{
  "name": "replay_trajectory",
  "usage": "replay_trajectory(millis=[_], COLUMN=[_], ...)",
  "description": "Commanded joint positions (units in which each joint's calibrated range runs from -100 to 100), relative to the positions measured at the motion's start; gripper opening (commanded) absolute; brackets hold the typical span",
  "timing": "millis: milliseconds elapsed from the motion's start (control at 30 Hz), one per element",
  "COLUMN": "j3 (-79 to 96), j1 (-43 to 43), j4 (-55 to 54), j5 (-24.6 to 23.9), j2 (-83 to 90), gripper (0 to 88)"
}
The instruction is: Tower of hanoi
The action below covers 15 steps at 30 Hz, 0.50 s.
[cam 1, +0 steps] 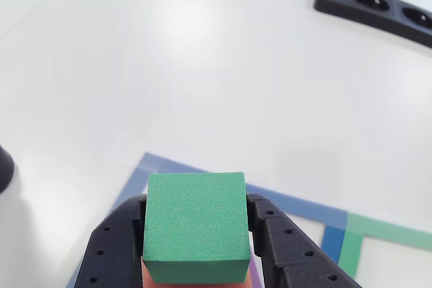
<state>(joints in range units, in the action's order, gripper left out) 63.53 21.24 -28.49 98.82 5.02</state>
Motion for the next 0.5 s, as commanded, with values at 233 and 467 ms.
replay_trajectory(millis=[233,467], j3=[-0.7,-0.6], j1=[0.5,0.8], j4=[-4.4,-6.7], j5=[1.2,1.2], j2=[-2.1,-3.3], gripper=[6.6,11.7])
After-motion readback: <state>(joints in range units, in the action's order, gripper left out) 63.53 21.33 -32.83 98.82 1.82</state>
